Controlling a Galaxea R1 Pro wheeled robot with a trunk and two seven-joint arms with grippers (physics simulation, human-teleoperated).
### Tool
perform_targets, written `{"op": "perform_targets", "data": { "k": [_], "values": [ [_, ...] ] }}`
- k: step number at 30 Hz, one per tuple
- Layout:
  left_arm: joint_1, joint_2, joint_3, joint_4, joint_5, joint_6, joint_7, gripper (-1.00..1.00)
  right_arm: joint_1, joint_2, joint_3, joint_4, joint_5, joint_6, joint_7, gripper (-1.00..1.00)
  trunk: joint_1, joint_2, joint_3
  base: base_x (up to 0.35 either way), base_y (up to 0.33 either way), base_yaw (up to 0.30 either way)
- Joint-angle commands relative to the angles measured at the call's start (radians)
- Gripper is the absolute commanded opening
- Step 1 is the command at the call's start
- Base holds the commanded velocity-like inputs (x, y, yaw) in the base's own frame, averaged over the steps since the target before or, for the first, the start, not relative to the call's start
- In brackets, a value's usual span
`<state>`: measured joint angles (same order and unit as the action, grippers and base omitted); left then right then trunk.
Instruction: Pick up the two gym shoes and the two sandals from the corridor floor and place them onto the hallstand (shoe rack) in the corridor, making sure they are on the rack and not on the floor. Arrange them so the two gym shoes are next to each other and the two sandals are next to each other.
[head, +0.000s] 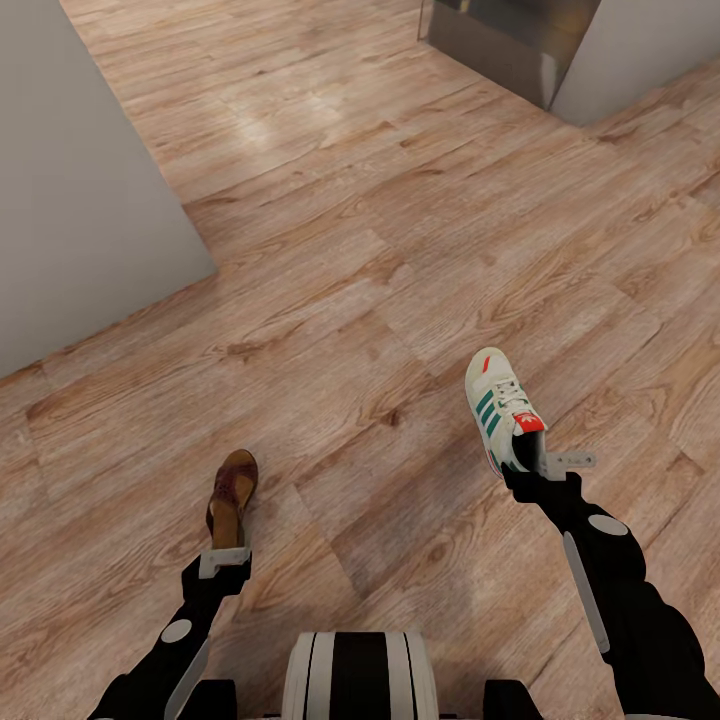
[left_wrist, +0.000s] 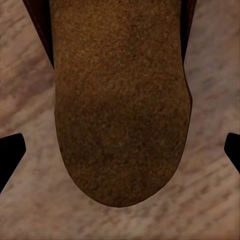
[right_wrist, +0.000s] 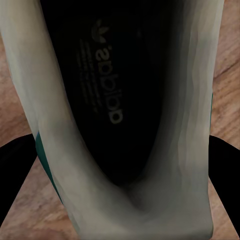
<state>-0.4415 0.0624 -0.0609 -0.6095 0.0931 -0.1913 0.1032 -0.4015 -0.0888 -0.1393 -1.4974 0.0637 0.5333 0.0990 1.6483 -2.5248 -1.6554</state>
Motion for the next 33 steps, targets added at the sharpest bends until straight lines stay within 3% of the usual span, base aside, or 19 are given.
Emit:
{"op": "perform_targets", "data": {
  "k": [1,33],
  "values": [
    [0.0,0.001,-0.006,0.0,0.01,-0.004,0.006,1.0,0.0,0.0,-0.002,-0.001,0.007,0.005,0.008,-1.0,0.0,0.0,0.0,0.0,0.0,0.0],
    [0.0,0.001,-0.005,0.002,0.01,-0.004,0.006,1.0,0.0,0.0,-0.002,-0.001,0.007,0.005,0.008,-1.0,0.0,0.0,0.0,0.017,0.0,0.0]
  ]
}}
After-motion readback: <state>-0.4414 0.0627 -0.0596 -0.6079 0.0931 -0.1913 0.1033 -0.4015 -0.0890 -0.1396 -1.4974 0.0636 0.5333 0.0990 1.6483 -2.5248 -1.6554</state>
